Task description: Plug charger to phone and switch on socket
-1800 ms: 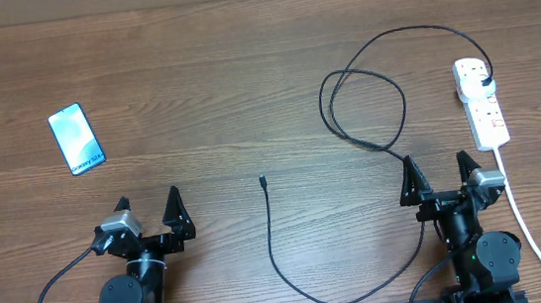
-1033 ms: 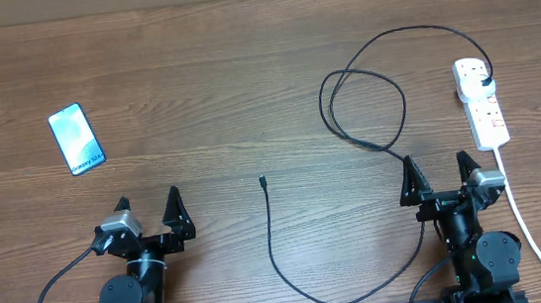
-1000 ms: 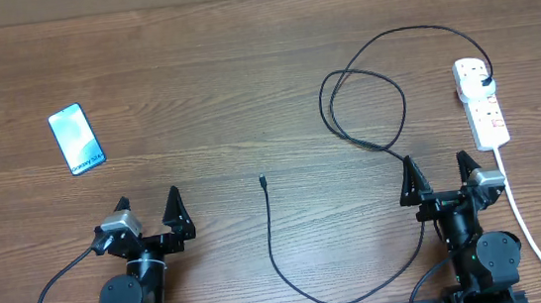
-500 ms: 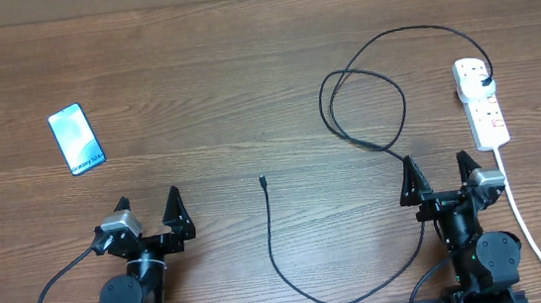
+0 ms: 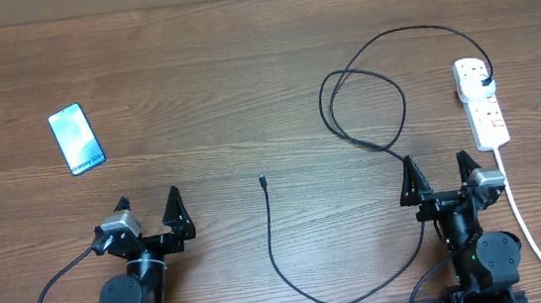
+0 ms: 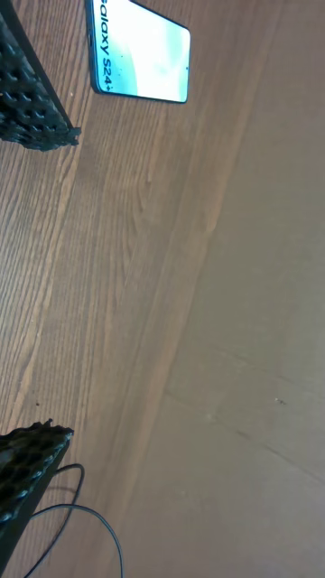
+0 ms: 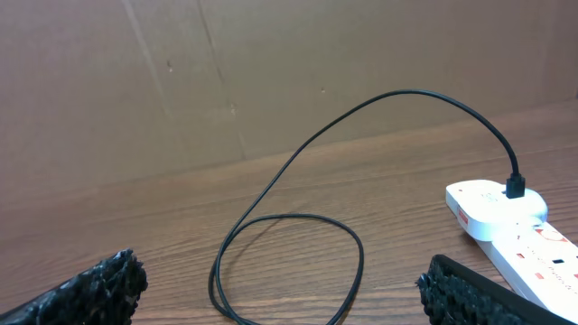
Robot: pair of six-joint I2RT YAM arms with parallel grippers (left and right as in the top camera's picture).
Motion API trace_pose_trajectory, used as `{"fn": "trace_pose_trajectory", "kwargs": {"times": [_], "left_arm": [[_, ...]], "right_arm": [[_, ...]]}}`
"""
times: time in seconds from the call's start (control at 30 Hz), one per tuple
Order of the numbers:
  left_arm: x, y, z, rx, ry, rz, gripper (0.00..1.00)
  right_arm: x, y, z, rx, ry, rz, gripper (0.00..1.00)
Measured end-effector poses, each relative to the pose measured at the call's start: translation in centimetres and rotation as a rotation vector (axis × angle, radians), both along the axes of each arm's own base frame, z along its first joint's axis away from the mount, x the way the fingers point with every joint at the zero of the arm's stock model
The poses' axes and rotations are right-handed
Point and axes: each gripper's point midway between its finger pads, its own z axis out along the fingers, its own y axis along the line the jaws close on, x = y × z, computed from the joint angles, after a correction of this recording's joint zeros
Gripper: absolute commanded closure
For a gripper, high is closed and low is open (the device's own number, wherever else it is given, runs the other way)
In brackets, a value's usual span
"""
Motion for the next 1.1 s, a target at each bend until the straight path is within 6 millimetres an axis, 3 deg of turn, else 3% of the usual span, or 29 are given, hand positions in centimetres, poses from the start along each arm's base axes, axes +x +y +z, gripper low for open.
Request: {"fn": "trace_pose_trajectory", "kwargs": {"times": [0.67, 0.93, 1.1], "left_arm": [[-0.4, -0.9, 0.4, -0.023, 0.038, -0.050, 0.00], [0.0, 1.0, 4.6, 0.073, 0.215, 0.047, 0.00], [2.0, 2.9, 4.7, 0.121, 0.447, 0.132, 0.00]], "right_arm": [[0.0, 0.0, 0.0, 0.000, -0.001, 0.000, 0.00], [0.0, 0.0, 0.0, 0.000, -0.001, 0.000, 0.00], [0.0, 0.0, 0.0, 0.000, 0.000, 0.000, 0.00]]}}
